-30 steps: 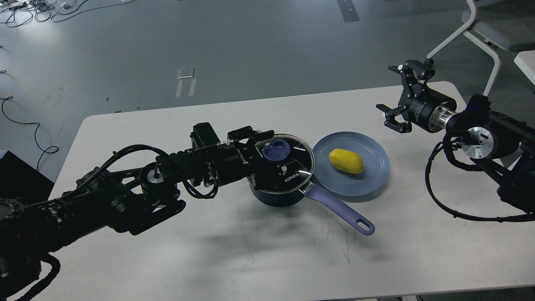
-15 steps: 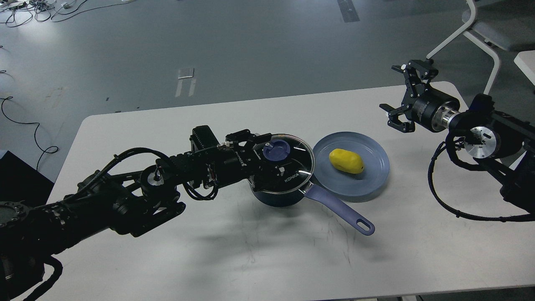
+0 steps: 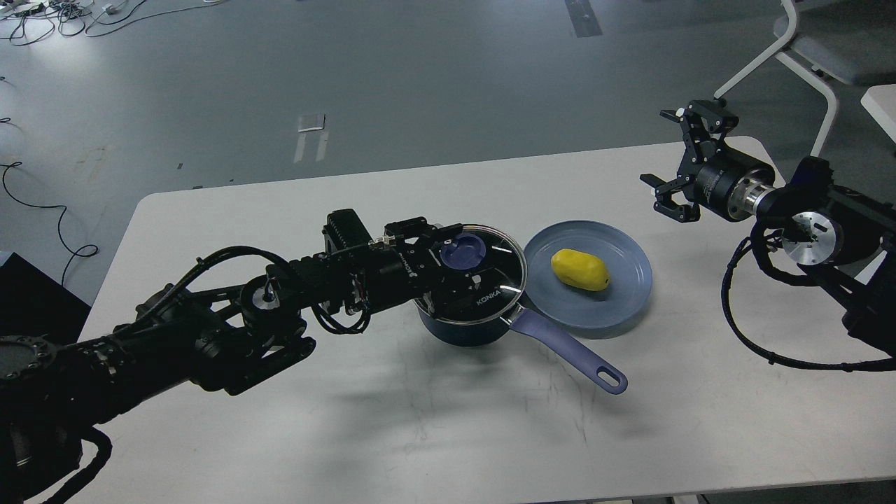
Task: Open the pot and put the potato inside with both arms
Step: 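Close the left gripper on the glass lid's blue knob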
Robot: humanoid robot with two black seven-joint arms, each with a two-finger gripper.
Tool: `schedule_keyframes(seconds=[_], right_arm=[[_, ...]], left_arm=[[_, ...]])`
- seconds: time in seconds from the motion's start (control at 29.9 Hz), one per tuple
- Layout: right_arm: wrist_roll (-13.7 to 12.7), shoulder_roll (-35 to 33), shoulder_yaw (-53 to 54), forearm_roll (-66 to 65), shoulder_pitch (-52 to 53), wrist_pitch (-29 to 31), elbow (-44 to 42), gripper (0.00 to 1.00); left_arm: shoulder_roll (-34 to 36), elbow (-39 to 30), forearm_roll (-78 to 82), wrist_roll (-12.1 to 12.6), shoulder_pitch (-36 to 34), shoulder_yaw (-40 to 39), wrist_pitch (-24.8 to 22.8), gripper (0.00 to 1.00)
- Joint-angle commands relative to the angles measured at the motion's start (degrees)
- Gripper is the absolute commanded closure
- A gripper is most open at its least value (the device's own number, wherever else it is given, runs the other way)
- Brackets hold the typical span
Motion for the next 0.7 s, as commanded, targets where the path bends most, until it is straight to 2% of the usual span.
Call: schedule_keyframes(seconds=[0.0, 0.1, 0.17, 0.2, 0.3, 0.67], right_arm=[[0.0, 0.0, 0.0, 0.0, -0.08, -0.02, -0.08, 0.0], [0.0, 0.0, 0.0, 0.0, -0.26, -0.02, -0.08, 0.0], [0.0, 0.0, 0.0, 0.0, -0.26, -0.02, -0.35, 0.0], [0.0, 0.0, 0.0, 0.0, -0.26, 0.07, -0.52, 0.0], [0.0, 0.0, 0.0, 0.0, -0.26, 0.07, -0.7, 0.0], [0.0, 0.0, 0.0, 0.0, -0.26, -0.02, -0.7, 0.0]], left_arm=[[-0.11, 0.0, 0.0, -0.01, 0.08, 0.0, 0.0, 0.19], [-0.11, 0.0, 0.0, -0.01, 0.08, 0.0, 0.0, 0.21], [-0.11, 0.0, 0.0, -0.01, -0.01, 0.0, 0.0, 0.28], [-0.11, 0.0, 0.0, -0.1, -0.01, 0.0, 0.0, 0.37], [-0.11, 0.0, 0.0, -0.27, -0.01, 0.0, 0.09, 0.51], [-0.11, 0.35, -0.18, -1.15, -0.18, -0.09, 0.09, 0.52]])
